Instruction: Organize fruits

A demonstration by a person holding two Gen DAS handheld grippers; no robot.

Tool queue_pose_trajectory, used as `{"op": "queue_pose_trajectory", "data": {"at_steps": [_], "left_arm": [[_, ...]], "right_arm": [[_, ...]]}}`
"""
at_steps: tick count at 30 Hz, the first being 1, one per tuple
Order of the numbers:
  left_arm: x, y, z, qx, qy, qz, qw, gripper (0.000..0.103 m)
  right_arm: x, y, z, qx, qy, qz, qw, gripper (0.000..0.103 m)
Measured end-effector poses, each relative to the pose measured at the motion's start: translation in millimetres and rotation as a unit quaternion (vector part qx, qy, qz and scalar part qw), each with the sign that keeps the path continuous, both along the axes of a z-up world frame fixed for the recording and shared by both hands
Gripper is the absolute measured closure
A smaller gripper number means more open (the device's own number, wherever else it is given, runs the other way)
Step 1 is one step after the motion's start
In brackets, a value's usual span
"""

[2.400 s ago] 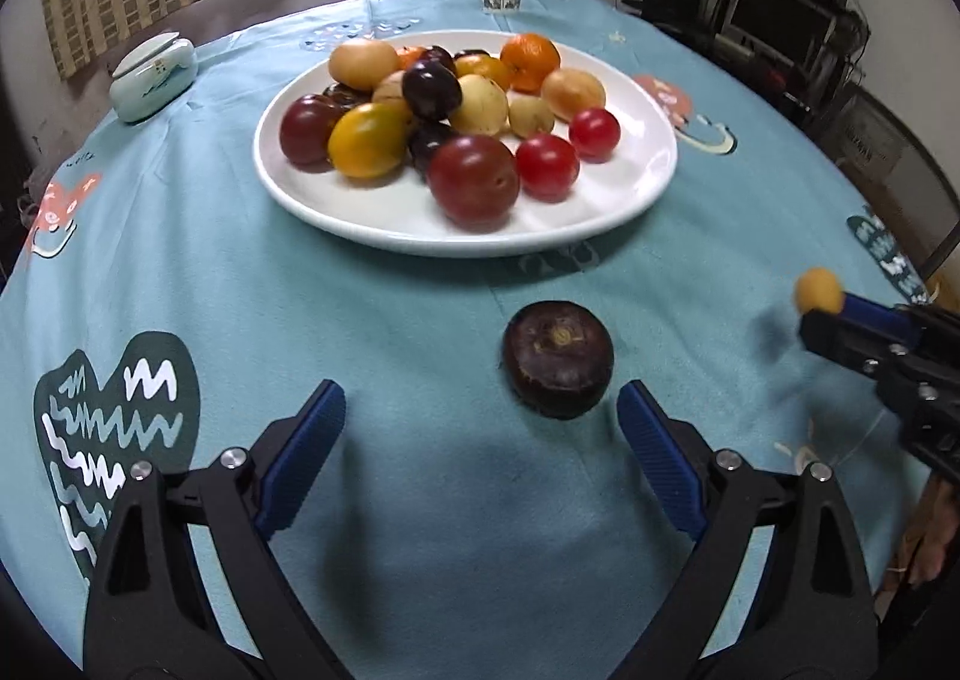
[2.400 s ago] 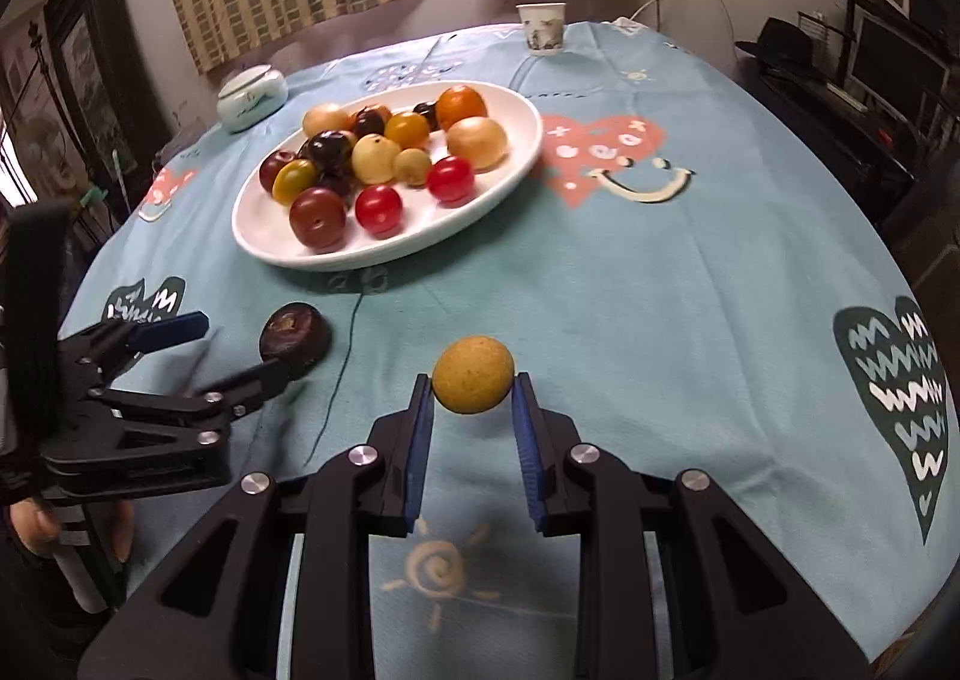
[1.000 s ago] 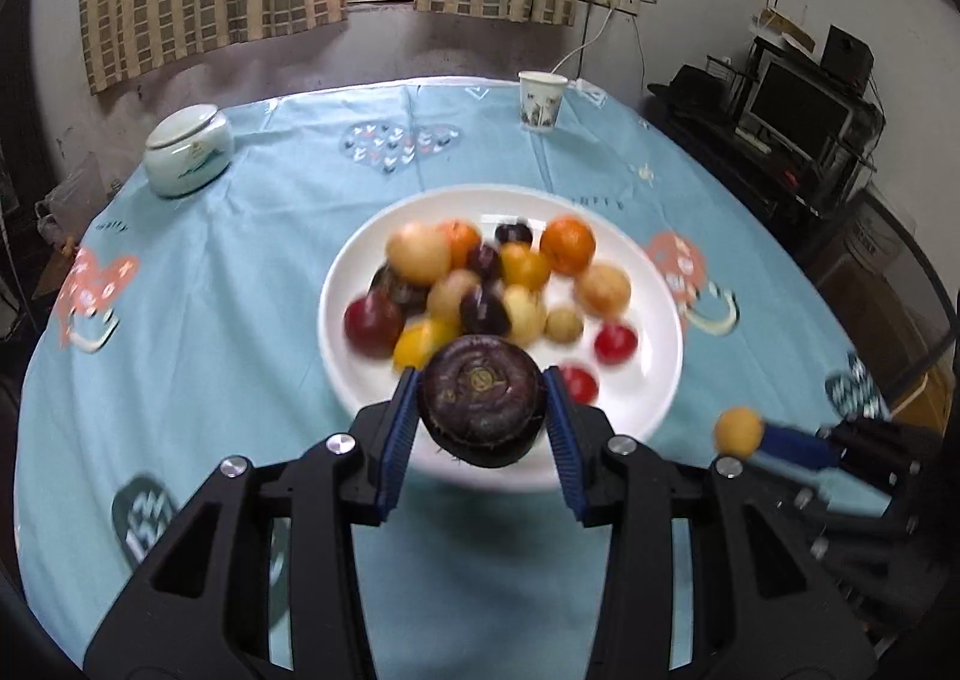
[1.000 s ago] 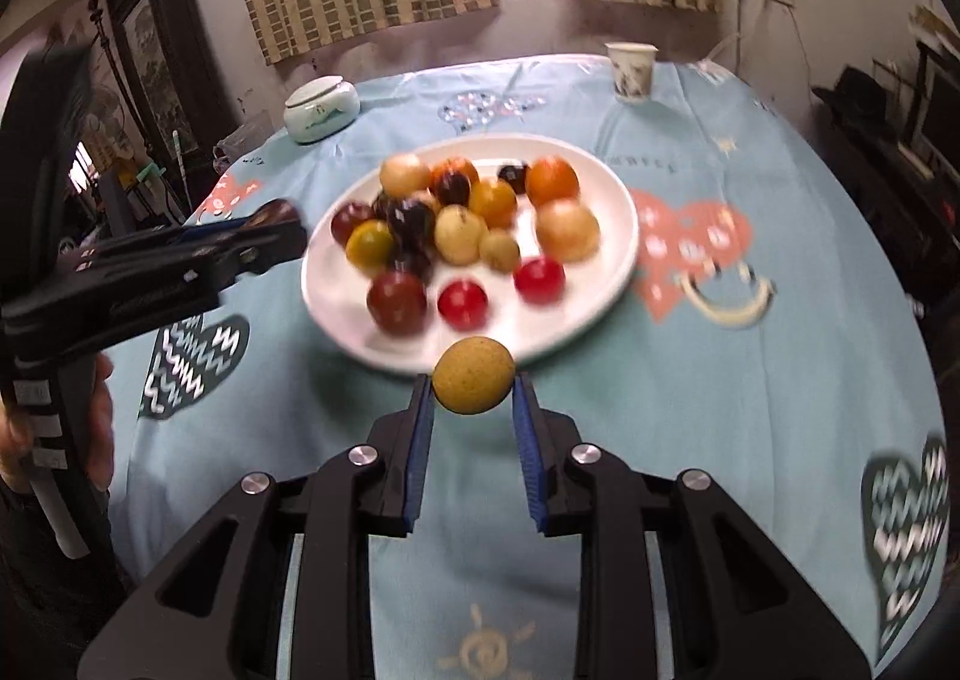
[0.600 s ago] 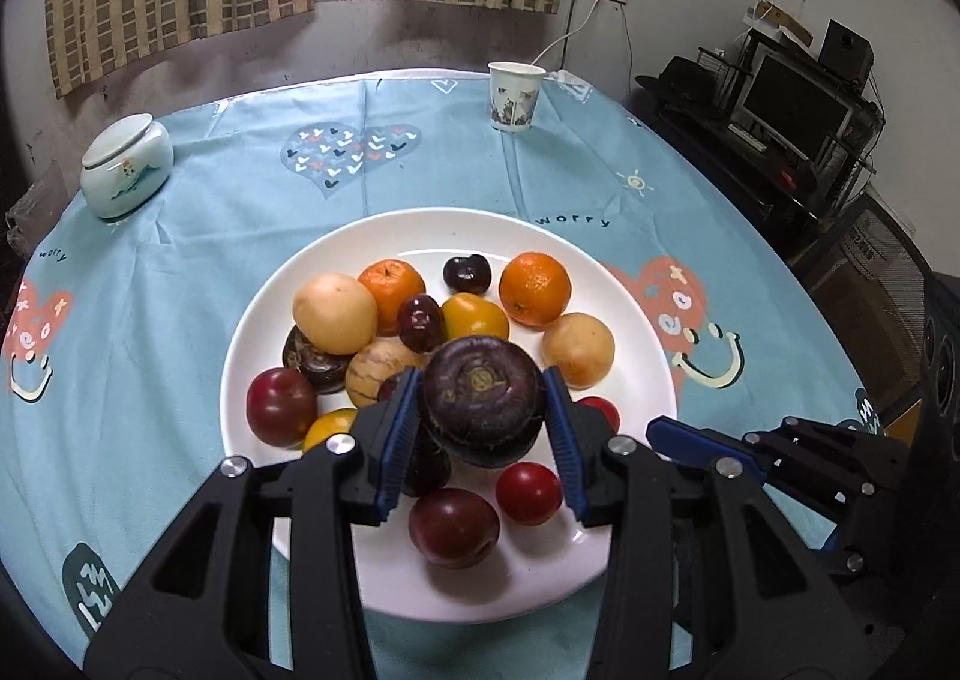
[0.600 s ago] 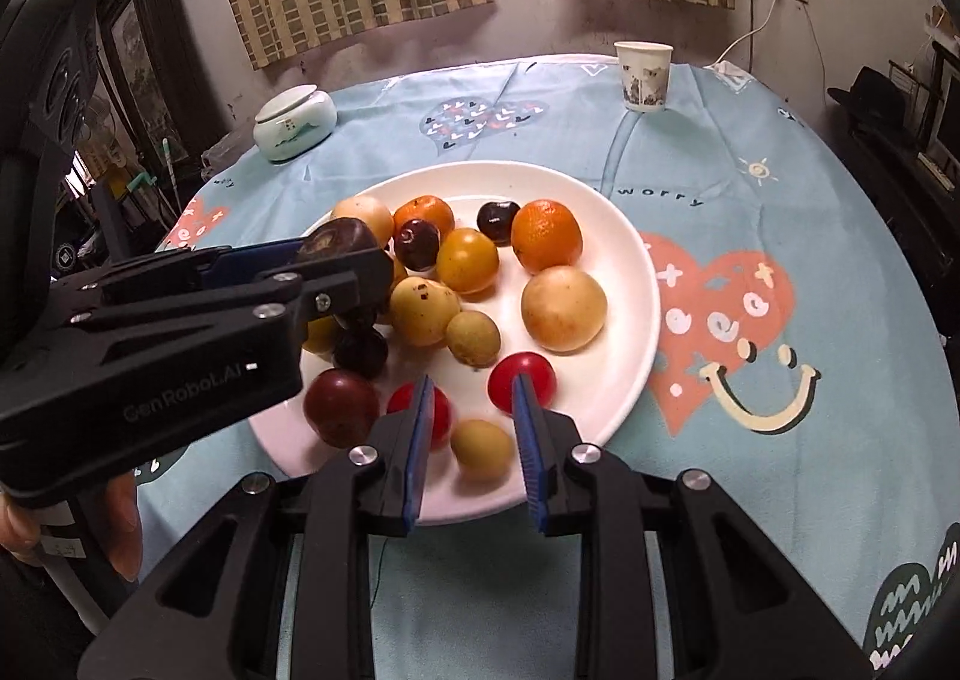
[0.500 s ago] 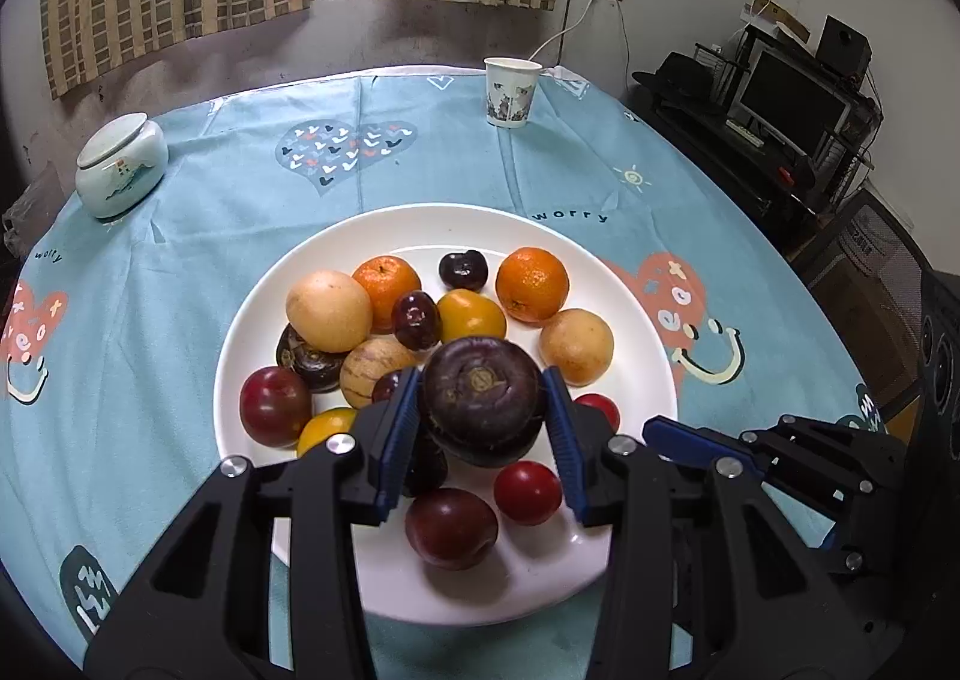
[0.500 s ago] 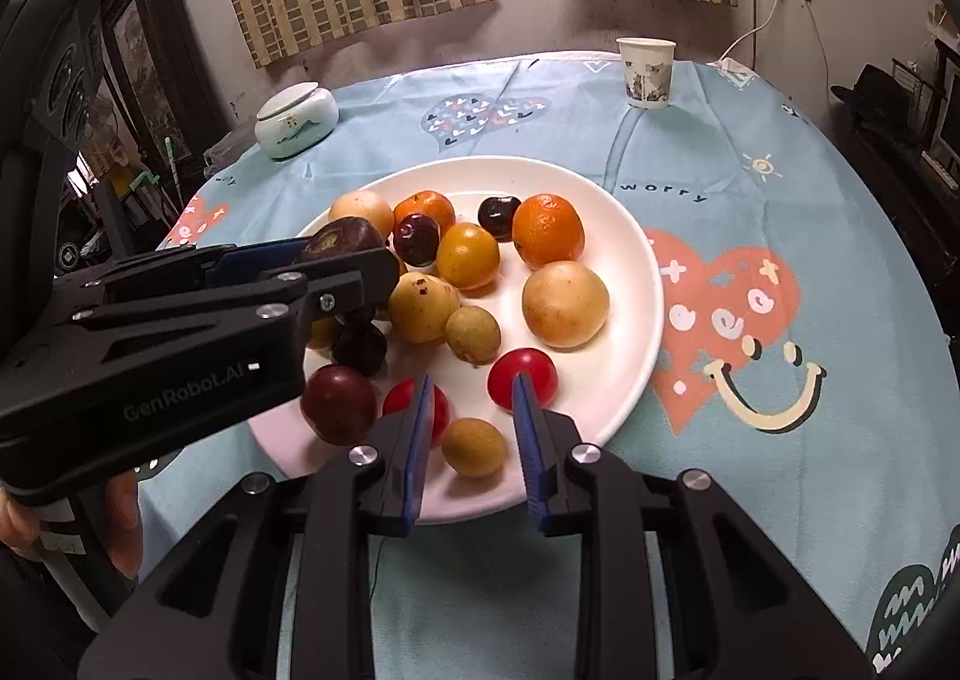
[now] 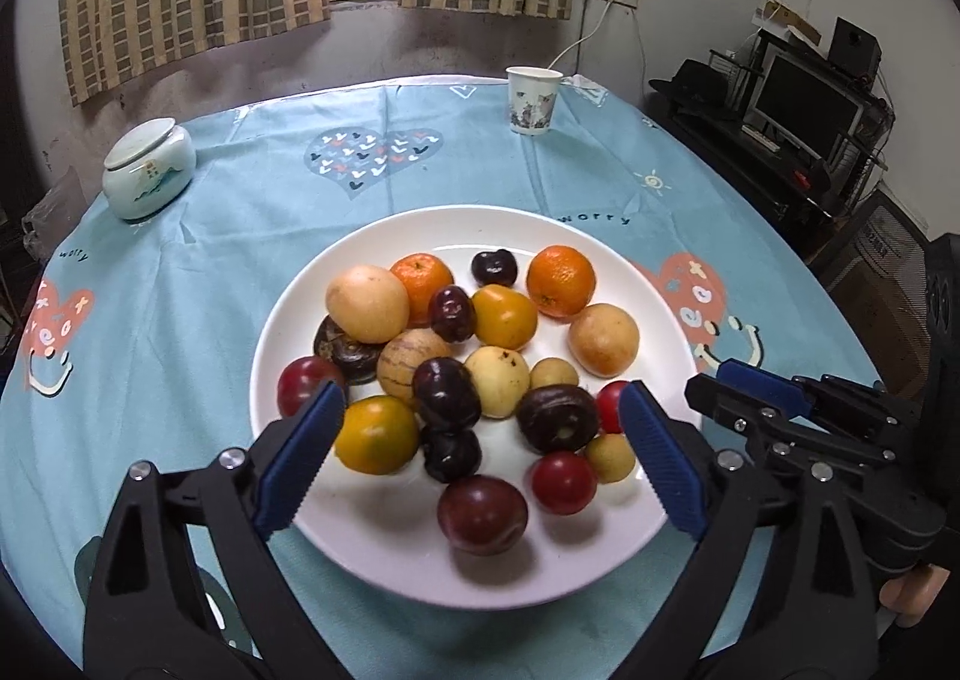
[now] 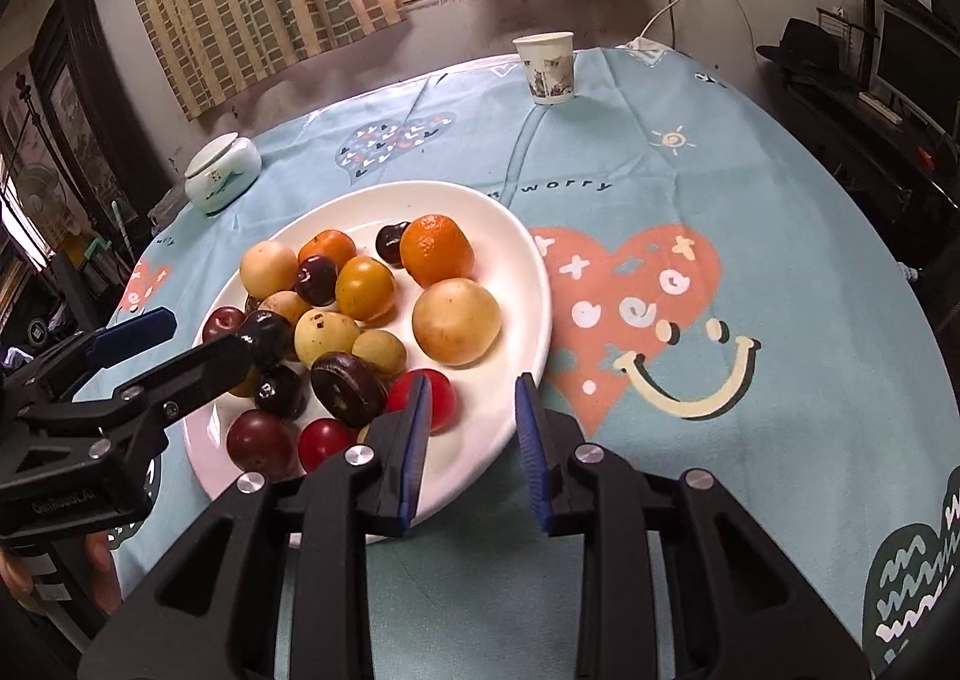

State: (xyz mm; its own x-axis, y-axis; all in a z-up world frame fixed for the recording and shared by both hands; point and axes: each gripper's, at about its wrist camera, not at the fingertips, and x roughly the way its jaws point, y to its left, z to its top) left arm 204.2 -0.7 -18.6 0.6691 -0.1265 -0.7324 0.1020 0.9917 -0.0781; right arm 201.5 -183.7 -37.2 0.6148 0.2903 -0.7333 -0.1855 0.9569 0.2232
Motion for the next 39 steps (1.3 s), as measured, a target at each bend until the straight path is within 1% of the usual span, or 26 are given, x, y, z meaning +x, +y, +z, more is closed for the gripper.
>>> {"op": "queue_pose_trajectory", "data": {"at_steps": [2, 3, 4, 5, 6, 8, 9, 10, 11, 12, 14, 18, 21, 25, 31, 39], "left_arm": [[-1.2, 1.9, -1.2, 0.01, 0.003, 0.011, 0.9999, 0.006], [-2.2, 3.0, -1.5, 0.014, 0.003, 0.014, 0.9998, 0.006], [-3.5, 3.7, -1.6, 0.02, 0.003, 0.018, 0.9996, 0.006], [-5.3, 4.6, -1.3, 0.028, 0.002, 0.024, 0.9993, 0.005], [-7.6, 5.7, -0.6, 0.036, 0.0, 0.031, 0.9989, 0.005], [-11.3, 8.5, 1.3, 0.042, -0.005, 0.041, 0.9983, 0.005], [-13.4, 10.5, 2.4, 0.042, -0.007, 0.046, 0.998, 0.005], [-14.5, 12.2, 3.0, 0.04, -0.005, 0.052, 0.9978, 0.005], [-16.0, 15.3, 3.6, 0.035, -0.001, 0.059, 0.9976, 0.005], [-17.8, 17.8, 4.1, 0.029, 0.0, 0.064, 0.9975, 0.005], [-22.9, 21.1, 5.7, 0.021, -0.003, 0.068, 0.9975, 0.003], [-34.5, 20.1, 10.1, 0.034, -0.014, 0.08, 0.9961, 0.003], [-45.7, 18.9, 14.0, 0.029, -0.024, 0.075, 0.9965, 0.002], [-56.6, 15.8, 12.9, 0.039, -0.033, 0.074, 0.996, 0.002], [-61.4, 18.9, 13.5, 0.028, -0.037, 0.074, 0.9962, 0.002], [-61.2, 19.1, 13.8, 0.026, -0.038, 0.074, 0.9962, 0.002]], "right_arm": [[-1.5, 3.1, -1.2, -0.003, 0.001, 0.006, 1.0, 0.071], [-1.7, 4.6, -1.0, -0.004, 0.001, 0.009, 1.0, 0.06], [-3.0, 6.4, -0.5, -0.008, -0.002, 0.01, 1.0, 0.041], [-6.0, 7.4, 0.7, -0.011, -0.01, 0.01, 1.0, 0.038], [-8.4, 9.0, 2.9, -0.014, -0.021, 0.011, 1.0, 0.038], [-10.3, 10.9, 2.9, -0.022, -0.026, 0.013, 0.999, 0.033], [-10.1, 10.4, 2.4, -0.027, -0.026, 0.008, 0.999, 0.023], [-9.4, 10.1, 0.9, -0.038, -0.025, 0.0, 0.999, 0.01], [-8.4, 9.4, -0.3, -0.046, -0.023, -0.006, 0.999, 0.004], [-8.4, 8.2, -0.2, -0.042, -0.023, -0.007, 0.999, 0.001], [-9.3, 7.1, 1.1, -0.035, -0.023, -0.003, 0.999, 0.001], [-13.8, 10.6, 4.1, -0.052, -0.036, 0.002, 0.998, 0.001], [-17.7, 11.9, 3.7, -0.059, -0.032, 0.005, 0.998, 0.001], [-24.9, 14.8, 4.9, -0.062, -0.033, 0.011, 0.997, 0.001], [-32.0, 20.7, 5.0, -0.071, -0.042, 0.019, 0.996, 0.001], [-30.0, 20.7, 0.5, -0.074, -0.033, 0.016, 0.997, 0.001]]}}
